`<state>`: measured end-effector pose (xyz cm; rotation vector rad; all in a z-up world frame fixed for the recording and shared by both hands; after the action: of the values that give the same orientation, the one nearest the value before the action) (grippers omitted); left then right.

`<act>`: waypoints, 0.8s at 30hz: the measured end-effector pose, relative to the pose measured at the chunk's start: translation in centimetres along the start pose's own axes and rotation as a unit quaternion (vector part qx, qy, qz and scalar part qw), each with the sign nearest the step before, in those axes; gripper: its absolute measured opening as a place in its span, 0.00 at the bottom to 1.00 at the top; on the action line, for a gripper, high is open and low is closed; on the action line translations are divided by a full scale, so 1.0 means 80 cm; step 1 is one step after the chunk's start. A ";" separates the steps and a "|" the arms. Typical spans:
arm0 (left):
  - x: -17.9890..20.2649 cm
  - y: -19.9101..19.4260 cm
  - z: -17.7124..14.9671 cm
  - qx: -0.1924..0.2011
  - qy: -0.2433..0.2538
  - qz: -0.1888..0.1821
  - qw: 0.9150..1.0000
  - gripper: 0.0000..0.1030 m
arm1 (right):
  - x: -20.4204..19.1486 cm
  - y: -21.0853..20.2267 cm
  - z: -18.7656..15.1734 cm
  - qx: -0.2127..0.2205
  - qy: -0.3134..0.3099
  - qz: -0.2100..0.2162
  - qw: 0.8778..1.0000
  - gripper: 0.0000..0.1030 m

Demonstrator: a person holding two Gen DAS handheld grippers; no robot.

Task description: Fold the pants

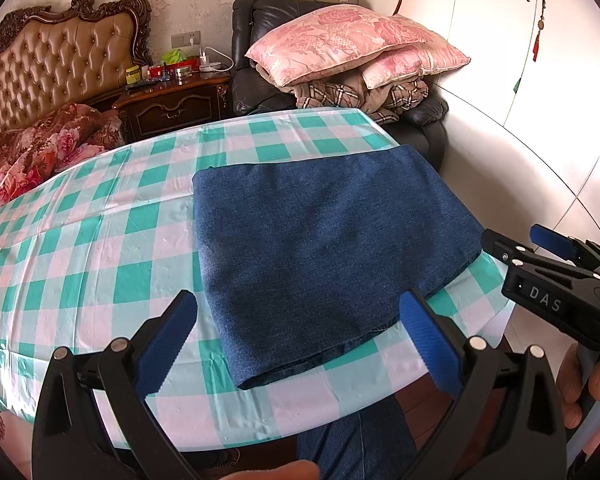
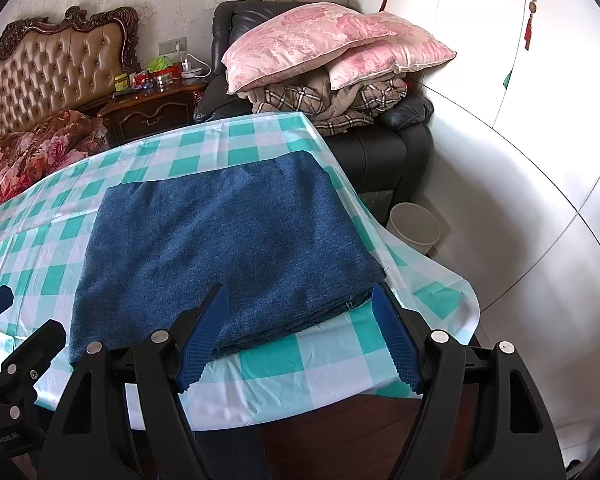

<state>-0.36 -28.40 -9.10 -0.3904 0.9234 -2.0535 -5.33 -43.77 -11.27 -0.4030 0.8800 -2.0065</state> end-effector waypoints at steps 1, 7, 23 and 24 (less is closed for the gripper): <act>0.000 0.000 0.000 0.000 0.000 0.000 1.000 0.98 | 0.000 0.000 0.000 0.000 0.000 0.000 1.000 0.69; 0.000 0.000 0.001 0.000 -0.001 0.000 1.000 0.98 | -0.001 0.000 -0.001 0.000 0.001 0.000 1.000 0.69; 0.003 0.003 0.008 0.003 -0.001 0.001 1.000 0.98 | 0.000 0.000 0.000 -0.001 0.001 0.002 1.000 0.69; 0.003 0.003 0.008 0.004 -0.001 0.000 1.000 0.98 | 0.000 0.000 0.000 -0.001 0.002 0.001 1.000 0.69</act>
<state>-0.02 -28.99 -8.84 -0.3873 0.9147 -2.0552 -5.34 -43.79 -11.31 -0.3989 0.8841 -2.0045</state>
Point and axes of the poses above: each gripper's, at about its wrist camera, not at the fingertips, and y roughly the way its jaws point, x to its right, z to its top, the point moved 8 cm from there along y, roughly the way its jaws point, and after that the axes turned 10 degrees about y, right-handed, at the moved point
